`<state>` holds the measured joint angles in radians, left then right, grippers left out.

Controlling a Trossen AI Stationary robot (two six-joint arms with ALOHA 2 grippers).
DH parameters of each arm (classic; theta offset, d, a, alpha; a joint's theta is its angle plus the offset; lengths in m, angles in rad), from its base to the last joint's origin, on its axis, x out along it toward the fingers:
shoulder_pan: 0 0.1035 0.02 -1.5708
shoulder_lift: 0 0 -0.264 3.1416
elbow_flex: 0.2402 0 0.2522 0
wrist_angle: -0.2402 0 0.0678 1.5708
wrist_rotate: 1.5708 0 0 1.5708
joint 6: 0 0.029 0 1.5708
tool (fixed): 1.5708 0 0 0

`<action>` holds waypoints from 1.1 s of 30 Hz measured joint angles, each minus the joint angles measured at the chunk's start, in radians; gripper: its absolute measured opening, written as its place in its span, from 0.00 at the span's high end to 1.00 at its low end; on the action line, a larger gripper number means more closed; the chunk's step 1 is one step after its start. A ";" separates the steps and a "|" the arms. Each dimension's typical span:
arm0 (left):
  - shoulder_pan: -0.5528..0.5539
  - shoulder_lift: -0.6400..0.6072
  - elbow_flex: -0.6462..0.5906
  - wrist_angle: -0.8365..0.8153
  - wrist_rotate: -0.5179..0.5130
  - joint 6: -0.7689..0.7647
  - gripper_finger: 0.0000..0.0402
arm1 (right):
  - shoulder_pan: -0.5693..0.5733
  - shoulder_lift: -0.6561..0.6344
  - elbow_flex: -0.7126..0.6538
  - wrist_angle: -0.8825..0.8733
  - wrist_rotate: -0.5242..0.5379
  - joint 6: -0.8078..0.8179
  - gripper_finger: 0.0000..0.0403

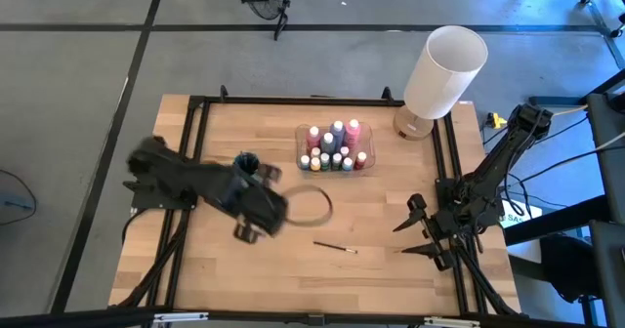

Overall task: Pick & Place Paint Supplies
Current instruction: Put the black paint brush into the green cup

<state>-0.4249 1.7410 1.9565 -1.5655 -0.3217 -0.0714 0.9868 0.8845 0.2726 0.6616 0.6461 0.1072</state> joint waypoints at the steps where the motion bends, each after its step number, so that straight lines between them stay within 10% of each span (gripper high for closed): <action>1: 0.012 -0.049 -0.042 0.011 -0.016 -0.025 0.98 | -0.001 0.000 0.000 -0.008 0.000 0.013 0.37; 13: 0.081 -0.673 -0.804 0.723 0.107 -0.024 1.00 | -0.002 0.000 0.053 -0.078 -0.021 0.017 0.37; 24: 0.030 -1.087 -1.396 1.383 0.136 -0.059 0.99 | -0.065 0.053 0.509 -0.934 -0.059 0.334 0.37; 33: -0.057 -1.250 -1.628 1.557 0.121 -0.074 1.00 | -0.164 0.254 0.732 -1.207 -0.245 0.463 0.37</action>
<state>-0.4821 0.4909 0.3285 -0.0089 -0.2007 -0.1459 0.8224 1.1386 1.0045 -0.5449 0.4008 0.5701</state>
